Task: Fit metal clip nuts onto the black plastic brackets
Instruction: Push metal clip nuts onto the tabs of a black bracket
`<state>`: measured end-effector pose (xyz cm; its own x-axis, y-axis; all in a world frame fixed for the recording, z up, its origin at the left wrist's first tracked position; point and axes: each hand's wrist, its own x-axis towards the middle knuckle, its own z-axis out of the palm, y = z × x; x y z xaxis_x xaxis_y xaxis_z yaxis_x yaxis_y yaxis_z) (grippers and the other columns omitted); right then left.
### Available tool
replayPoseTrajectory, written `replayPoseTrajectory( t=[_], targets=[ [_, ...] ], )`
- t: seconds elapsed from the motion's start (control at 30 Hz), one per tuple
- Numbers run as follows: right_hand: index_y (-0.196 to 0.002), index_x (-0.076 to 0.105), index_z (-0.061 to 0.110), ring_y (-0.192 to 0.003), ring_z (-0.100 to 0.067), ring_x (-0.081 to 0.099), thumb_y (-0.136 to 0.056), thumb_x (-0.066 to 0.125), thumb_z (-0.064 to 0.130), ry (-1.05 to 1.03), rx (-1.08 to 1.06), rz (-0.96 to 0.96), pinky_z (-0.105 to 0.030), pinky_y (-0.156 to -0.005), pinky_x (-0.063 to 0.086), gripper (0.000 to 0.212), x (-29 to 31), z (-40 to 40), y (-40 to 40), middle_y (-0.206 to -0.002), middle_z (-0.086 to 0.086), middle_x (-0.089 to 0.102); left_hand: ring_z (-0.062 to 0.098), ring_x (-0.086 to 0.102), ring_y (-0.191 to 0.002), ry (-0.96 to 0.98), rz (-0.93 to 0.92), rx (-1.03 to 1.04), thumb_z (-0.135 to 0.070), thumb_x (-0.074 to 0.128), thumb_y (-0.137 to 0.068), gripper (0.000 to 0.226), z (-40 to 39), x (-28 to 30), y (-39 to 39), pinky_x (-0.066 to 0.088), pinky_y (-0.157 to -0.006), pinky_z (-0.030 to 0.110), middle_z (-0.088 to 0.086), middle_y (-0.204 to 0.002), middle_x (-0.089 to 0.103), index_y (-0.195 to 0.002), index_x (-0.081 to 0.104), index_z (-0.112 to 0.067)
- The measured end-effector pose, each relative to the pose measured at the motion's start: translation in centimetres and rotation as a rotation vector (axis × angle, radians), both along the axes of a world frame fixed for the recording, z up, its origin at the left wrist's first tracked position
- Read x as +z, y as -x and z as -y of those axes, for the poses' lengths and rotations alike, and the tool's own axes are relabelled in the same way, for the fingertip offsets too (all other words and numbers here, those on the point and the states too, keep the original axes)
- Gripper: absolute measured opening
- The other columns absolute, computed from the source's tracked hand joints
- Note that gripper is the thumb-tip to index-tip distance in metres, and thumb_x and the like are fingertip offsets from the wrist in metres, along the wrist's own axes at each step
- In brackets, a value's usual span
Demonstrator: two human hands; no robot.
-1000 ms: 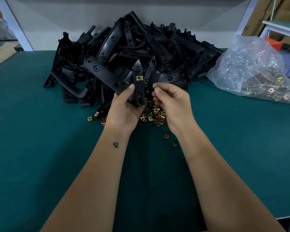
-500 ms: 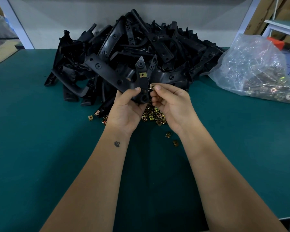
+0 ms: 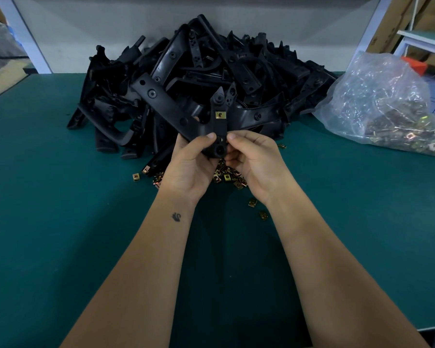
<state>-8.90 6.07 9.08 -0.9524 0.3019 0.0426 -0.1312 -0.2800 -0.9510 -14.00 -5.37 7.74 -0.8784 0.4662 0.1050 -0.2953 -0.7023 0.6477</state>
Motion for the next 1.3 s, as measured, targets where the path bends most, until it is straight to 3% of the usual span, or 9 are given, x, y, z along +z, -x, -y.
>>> replayPoseTrajectory(
  t=[0.17,0.33,0.53,0.73,0.93,1.07,1.3],
  targets=[
    [-0.086,0.067,0.01,-0.058,-0.009,0.057,-0.097,0.056,0.007,0.03,-0.027,0.019,-0.021,-0.056,0.048,0.016,-0.02,0.0,0.08,-0.065,0.002,0.061,0.028,0.058,-0.114,0.034,-0.016,0.016,0.005,0.052,-0.092,0.048,-0.04,-0.18,-0.05,0.047,-0.102,0.039,0.015,-0.128,0.058,-0.134,0.045,-0.015],
    [-0.087,0.068,0.011,-0.06,-0.009,0.058,-0.098,0.054,0.009,0.025,-0.009,0.016,-0.022,-0.059,0.049,0.018,-0.03,-0.03,0.02,-0.068,0.003,0.064,0.028,0.057,-0.119,0.002,-0.01,0.03,0.005,0.052,-0.09,0.051,0.04,-0.18,0.13,0.044,-0.107,0.041,0.015,-0.13,0.056,-0.136,0.043,-0.014],
    [-0.084,0.069,0.015,-0.061,-0.007,0.058,-0.097,0.058,0.01,-0.087,-0.026,0.026,-0.021,-0.06,0.049,0.018,-0.09,0.02,0.0,-0.067,0.005,0.062,0.026,0.058,-0.114,0.039,-0.04,0.035,0.008,0.049,-0.093,0.051,0.08,-0.25,0.11,0.047,-0.103,0.038,0.016,-0.128,0.055,-0.139,0.041,-0.013],
    [-0.089,0.067,0.011,-0.06,-0.009,0.059,-0.099,0.054,0.01,0.014,-0.027,0.021,-0.021,-0.058,0.05,0.017,-0.04,-0.13,0.03,-0.068,0.003,0.065,0.027,0.056,-0.12,-0.005,-0.027,0.023,0.008,0.048,-0.093,0.052,-0.07,-0.24,0.16,0.046,-0.104,0.038,0.015,-0.131,0.056,-0.14,0.04,-0.015],
    [-0.086,0.068,0.012,-0.061,-0.008,0.058,-0.097,0.058,0.011,-0.046,-0.022,0.023,-0.022,-0.058,0.049,0.015,-0.03,0.11,-0.01,-0.07,0.002,0.06,0.024,0.061,-0.11,0.005,-0.056,-0.003,0.007,0.049,-0.092,0.051,0.02,-0.25,0.09,0.049,-0.1,0.036,0.011,-0.119,0.061,-0.137,0.041,-0.015],
    [-0.084,0.067,0.013,-0.06,-0.007,0.057,-0.095,0.061,0.011,-0.05,-0.016,0.025,-0.021,-0.06,0.049,0.014,0.03,-0.06,-0.12,-0.067,0.004,0.059,0.025,0.059,-0.114,0.014,-0.085,-0.018,0.002,0.057,-0.084,0.061,0.07,-0.21,0.03,0.047,-0.102,0.038,0.012,-0.125,0.058,-0.14,0.039,-0.015],
    [-0.078,0.063,0.015,-0.055,-0.006,0.044,-0.097,0.059,0.014,-0.055,-0.002,0.04,-0.023,-0.059,0.039,0.02,-0.11,-0.2,-0.17,-0.059,0.011,0.054,0.022,0.065,-0.111,0.019,-0.113,-0.051,-0.001,0.061,-0.082,0.049,0.18,-0.53,0.07,0.053,-0.099,0.035,0.007,-0.117,0.067,-0.126,0.05,-0.018]
  ],
)
